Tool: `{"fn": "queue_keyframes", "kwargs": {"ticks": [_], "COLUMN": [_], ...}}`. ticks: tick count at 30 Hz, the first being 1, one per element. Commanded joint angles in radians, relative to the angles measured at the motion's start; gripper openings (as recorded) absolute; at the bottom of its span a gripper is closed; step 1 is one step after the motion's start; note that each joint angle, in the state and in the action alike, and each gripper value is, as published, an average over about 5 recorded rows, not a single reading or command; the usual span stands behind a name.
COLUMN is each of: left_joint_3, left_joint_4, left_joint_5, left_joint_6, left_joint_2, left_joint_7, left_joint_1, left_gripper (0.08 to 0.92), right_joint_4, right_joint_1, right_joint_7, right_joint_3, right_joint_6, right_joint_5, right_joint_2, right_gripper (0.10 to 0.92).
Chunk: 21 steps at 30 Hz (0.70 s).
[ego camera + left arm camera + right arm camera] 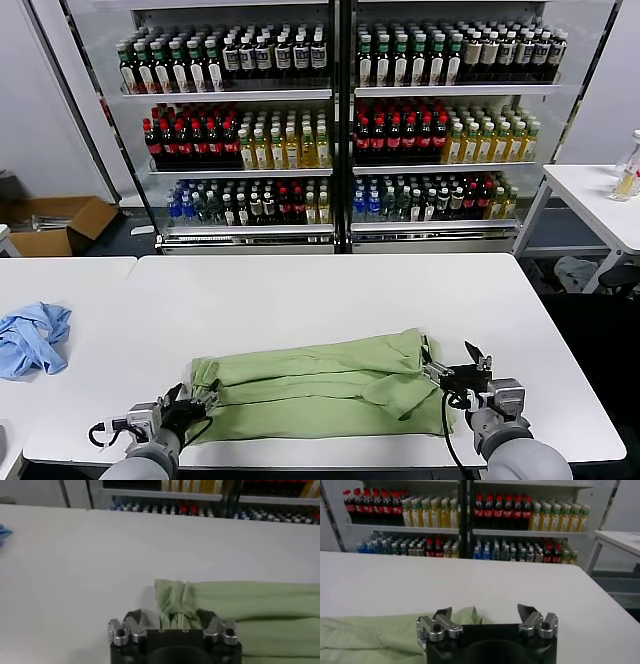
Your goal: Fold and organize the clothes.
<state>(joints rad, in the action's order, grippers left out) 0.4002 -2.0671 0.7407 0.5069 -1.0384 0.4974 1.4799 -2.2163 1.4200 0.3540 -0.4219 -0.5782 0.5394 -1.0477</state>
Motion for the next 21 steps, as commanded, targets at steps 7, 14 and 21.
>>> {"fn": "queue_keyframes", "kwargs": {"ticks": [7, 14, 21], "left_joint_3": [-0.018, -0.001, 0.105], "left_joint_4": [0.019, 0.030, -0.020], "left_joint_5": [-0.015, -0.122, -0.298], "left_joint_6": [-0.004, -0.004, 0.014], "left_joint_2": [-0.053, -0.044, 0.009], "left_joint_7": [0.032, -0.034, -0.085], "left_joint_1": [-0.006, -0.026, -0.032], "left_gripper": [0.459, 0.259, 0.105], "right_joint_4": [-0.012, -0.015, -0.027], "right_joint_1": [-0.001, 0.003, 0.002], "right_joint_7": [0.003, 0.002, 0.002], "right_joint_3": [0.007, 0.008, -0.003], "right_joint_6": [0.000, 0.000, 0.000], "right_joint_5": [-0.010, -0.016, -0.016], "right_joint_2": [-0.004, -0.009, -0.002], "right_gripper": [0.823, 0.823, 0.823]}}
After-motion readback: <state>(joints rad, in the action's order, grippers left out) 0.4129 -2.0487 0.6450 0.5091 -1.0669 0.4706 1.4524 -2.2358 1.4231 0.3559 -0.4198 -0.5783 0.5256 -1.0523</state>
